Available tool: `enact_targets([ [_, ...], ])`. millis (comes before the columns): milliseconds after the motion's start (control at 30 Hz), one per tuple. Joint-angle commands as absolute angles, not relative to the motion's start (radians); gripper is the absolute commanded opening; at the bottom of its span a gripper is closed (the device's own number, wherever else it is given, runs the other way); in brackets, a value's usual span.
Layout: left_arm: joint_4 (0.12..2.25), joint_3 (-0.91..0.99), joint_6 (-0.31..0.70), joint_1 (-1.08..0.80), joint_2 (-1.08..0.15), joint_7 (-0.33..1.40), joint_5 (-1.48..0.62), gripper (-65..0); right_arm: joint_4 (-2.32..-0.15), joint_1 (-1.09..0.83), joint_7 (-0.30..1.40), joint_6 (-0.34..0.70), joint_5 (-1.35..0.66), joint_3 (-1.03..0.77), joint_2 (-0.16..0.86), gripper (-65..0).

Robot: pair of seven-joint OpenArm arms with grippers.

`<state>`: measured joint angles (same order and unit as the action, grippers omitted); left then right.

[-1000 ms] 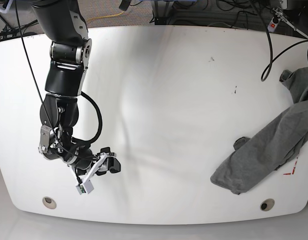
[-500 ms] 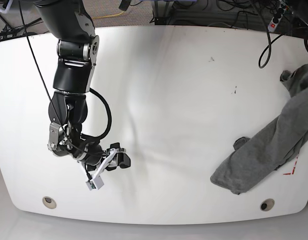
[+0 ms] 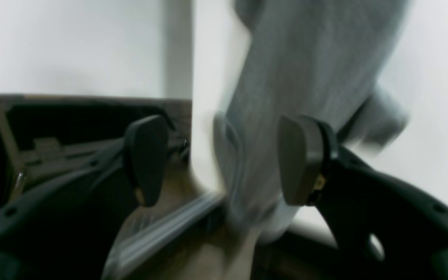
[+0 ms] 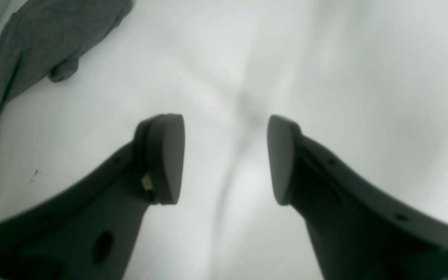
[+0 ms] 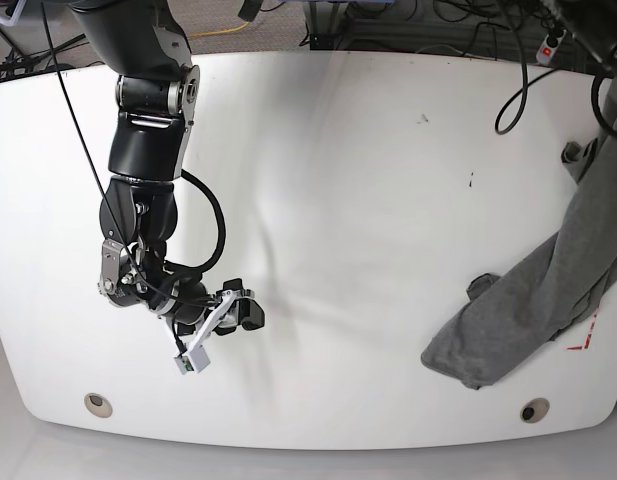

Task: Fold the T-shirt properly
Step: 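Lower the left gripper onto the bunched shirt and grasp its edge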

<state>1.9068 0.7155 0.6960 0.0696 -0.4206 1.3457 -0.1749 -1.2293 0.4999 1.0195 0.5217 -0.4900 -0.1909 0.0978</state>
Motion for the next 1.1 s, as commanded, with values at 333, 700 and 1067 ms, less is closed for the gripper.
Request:
enact_targets([
  [333,1.431,0.533,0.582,0.32,-0.277,0.98,-0.024,-24.3,-1.28,0.498,1.003,0.524,-0.503,-0.199,0.107,-33.6],
  [700,1.084,0.492,0.427,0.367,-0.275,0.657,0.021,-24.2,-1.334,0.455,1.003,0.524,-0.509,-0.199,0.107,-33.6],
  [1067,0.785,0.358,0.332,0.461,-0.306,0.532,0.019,-25.0,-1.334,0.446,1.003,0.524,-0.509,-0.2,0.107,-33.6],
])
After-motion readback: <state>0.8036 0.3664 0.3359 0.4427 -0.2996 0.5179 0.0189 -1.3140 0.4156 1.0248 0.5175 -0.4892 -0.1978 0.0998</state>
